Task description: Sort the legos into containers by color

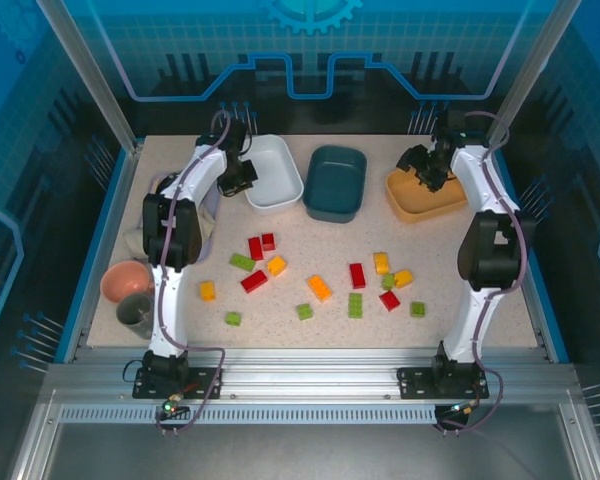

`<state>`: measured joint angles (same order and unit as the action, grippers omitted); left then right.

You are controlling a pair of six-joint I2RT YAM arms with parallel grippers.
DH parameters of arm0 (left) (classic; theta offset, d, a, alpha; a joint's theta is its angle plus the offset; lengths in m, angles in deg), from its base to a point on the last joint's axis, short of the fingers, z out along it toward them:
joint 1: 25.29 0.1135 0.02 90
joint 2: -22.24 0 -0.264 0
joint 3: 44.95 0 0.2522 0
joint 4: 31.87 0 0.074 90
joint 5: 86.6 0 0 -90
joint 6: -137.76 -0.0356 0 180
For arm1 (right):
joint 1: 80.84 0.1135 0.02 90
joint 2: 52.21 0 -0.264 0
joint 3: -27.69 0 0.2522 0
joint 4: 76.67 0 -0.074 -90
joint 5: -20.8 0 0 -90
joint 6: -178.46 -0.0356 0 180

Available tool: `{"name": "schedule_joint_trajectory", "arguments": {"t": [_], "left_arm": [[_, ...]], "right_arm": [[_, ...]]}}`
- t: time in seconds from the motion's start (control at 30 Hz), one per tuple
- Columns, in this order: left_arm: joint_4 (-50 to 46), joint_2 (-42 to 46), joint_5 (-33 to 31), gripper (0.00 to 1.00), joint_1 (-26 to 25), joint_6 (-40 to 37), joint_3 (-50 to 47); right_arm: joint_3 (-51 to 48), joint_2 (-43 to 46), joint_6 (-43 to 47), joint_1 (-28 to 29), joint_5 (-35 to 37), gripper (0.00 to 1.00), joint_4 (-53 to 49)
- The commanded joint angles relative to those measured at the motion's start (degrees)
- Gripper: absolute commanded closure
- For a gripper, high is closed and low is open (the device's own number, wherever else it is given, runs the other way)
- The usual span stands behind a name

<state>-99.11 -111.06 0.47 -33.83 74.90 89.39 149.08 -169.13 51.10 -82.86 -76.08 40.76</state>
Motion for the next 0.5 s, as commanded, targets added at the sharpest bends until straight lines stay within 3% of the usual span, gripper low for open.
{"name": "schedule_joint_trajectory", "arguments": {"t": [0.0, 0.23, 0.47], "left_arm": [[-1.7, 2.8, -1.0, 1.0, -0.1, -7.1, -0.6], [-1.5, 2.4, -0.9, 1.0, -1.1, -13.3, -0.1], [-1.8, 2.3, -2.0, 1.0, -1.6, -16.5, 0.0]], "right_arm": [[7.2, -6.2, -3.8, -1.3, 1.0, 0.36, 0.2], [25.0, -20.3, -3.9, -1.9, 2.6, 0.44, -7.4], [29.2, -26.0, -4.7, -2.9, 1.4, 0.5, -7.5]]}}
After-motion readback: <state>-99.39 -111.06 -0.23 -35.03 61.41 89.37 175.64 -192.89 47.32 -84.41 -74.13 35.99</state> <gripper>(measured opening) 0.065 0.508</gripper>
